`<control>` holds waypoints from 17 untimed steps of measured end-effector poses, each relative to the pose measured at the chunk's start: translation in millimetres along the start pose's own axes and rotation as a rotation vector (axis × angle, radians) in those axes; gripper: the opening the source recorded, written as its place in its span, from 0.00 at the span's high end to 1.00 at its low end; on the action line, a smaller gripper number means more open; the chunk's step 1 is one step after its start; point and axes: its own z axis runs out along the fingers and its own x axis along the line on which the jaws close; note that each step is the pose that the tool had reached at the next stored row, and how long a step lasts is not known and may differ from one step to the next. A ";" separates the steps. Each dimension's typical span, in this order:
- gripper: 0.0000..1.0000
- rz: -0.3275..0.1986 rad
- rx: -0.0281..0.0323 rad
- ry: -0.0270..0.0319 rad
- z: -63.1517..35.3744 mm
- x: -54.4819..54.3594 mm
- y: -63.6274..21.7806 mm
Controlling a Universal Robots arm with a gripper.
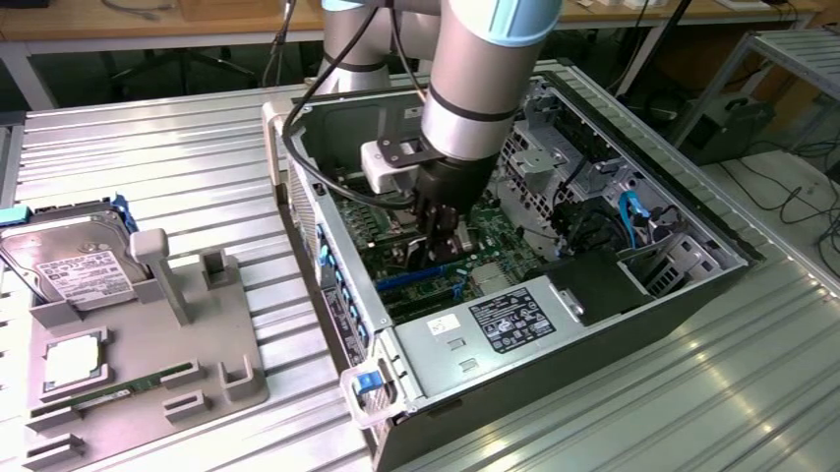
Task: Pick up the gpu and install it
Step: 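Insert the gpu into the slot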
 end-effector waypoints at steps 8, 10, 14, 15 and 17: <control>0.73 0.000 -0.0032 -0.0003 2.7 -0.3 2.6; 0.73 0.000 -0.0038 -0.0001 4.8 -0.5 2.6; 0.73 0.000 -0.0053 -0.0001 9.6 -1.3 2.7; 0.73 0.000 -0.0061 -0.0001 10.4 -1.4 2.7; 0.73 0.000 -0.0072 0.0001 10.6 -1.5 2.8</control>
